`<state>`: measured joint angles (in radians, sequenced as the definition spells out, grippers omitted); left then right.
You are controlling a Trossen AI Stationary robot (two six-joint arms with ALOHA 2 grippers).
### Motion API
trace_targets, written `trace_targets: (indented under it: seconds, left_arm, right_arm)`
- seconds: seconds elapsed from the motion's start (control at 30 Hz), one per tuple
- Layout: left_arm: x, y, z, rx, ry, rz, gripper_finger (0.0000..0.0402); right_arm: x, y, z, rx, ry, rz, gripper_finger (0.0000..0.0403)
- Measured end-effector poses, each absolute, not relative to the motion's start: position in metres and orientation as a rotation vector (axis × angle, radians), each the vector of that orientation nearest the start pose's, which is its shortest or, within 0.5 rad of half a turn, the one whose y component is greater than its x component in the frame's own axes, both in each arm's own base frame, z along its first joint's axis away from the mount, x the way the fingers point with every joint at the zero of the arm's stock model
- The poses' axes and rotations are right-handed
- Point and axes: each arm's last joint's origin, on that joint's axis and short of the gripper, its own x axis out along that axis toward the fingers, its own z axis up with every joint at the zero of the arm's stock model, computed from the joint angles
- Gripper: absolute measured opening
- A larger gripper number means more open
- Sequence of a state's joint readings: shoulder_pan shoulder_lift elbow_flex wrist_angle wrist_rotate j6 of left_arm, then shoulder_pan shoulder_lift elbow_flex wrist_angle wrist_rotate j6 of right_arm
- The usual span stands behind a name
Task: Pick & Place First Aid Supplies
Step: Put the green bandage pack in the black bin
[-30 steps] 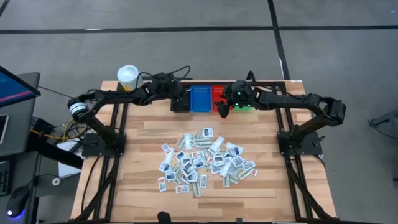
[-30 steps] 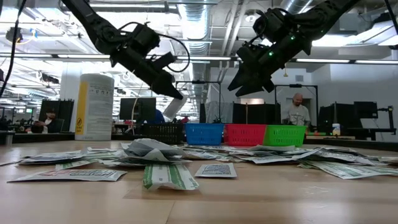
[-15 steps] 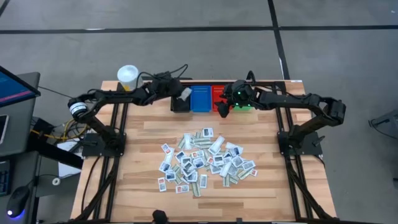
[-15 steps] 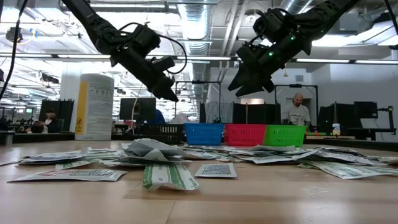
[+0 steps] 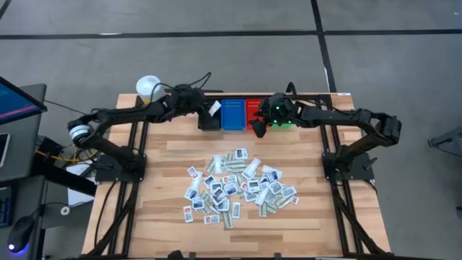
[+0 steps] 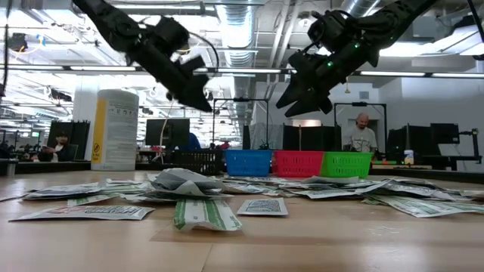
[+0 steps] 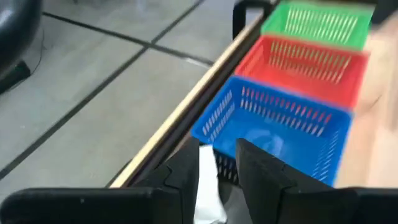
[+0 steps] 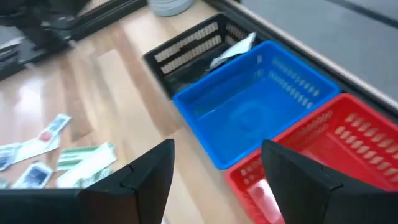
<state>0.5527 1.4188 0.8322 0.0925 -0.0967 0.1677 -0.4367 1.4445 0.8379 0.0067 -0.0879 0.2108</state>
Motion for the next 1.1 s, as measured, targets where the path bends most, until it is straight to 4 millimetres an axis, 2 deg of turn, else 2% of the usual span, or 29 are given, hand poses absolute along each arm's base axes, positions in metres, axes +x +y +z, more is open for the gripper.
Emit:
trace_targets:
  seconds: [0.2,0.4,0.57,0.8,1.1]
  left_arm:
    - [0.237,0.143,0.275,-0.039,0.366,0.554,0.0104]
    - [0.222,0.127,0.300,-0.087,0.254,0.354,0.0104]
    - [0.217,0.122,0.297,-0.138,0.307,0.287,0.0104]
    - [0.216,0.119,0.289,-0.266,0.374,0.291,0.0104]
    - [0.224,0.097,0.281,-0.322,0.419,0.214,0.0104]
  right_arm:
    - [0.276,-0.117,0.217,0.357,0.596,-0.307,0.0234]
    - [0.275,-0.102,0.210,0.315,0.698,-0.193,0.0234]
    - [0.275,-0.096,0.208,0.292,0.738,-0.167,0.0234]
    - [0.276,-0.086,0.206,0.285,0.766,-0.139,0.0234]
    - [0.264,-0.061,0.193,0.342,1.006,-0.097,0.0234]
